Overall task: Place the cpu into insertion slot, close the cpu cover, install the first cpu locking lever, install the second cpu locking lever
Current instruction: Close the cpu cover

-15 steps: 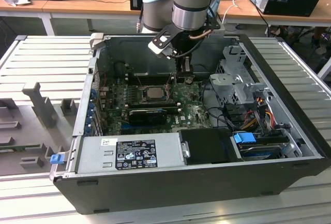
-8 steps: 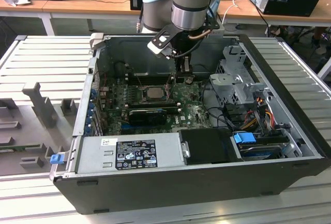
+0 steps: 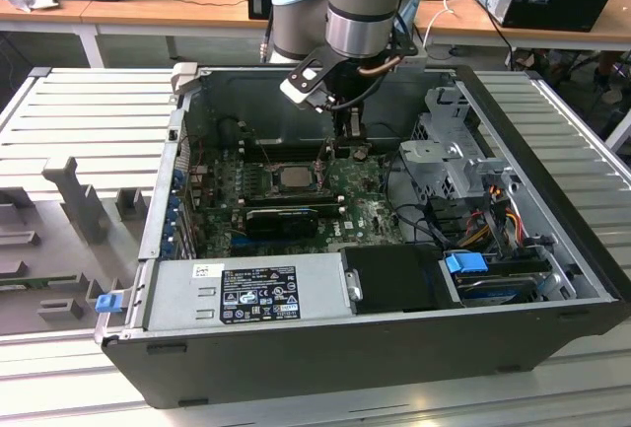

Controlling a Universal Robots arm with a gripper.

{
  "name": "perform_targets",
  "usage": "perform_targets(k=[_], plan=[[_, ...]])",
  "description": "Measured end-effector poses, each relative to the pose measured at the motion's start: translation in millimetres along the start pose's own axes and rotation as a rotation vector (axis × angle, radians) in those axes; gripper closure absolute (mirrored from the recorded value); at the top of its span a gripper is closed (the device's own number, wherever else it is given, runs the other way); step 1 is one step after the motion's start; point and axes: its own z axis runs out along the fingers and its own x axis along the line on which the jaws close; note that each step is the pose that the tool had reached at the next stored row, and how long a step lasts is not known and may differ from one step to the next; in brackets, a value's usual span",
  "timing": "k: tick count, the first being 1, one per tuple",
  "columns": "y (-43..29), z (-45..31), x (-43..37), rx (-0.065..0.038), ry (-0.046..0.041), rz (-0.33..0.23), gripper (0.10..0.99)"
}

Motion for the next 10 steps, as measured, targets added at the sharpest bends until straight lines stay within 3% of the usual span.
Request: perform_targets(k=[10], plan=[[-3.3, -0.1, 0.0, 0.000, 0.0000, 0.000, 0.980]])
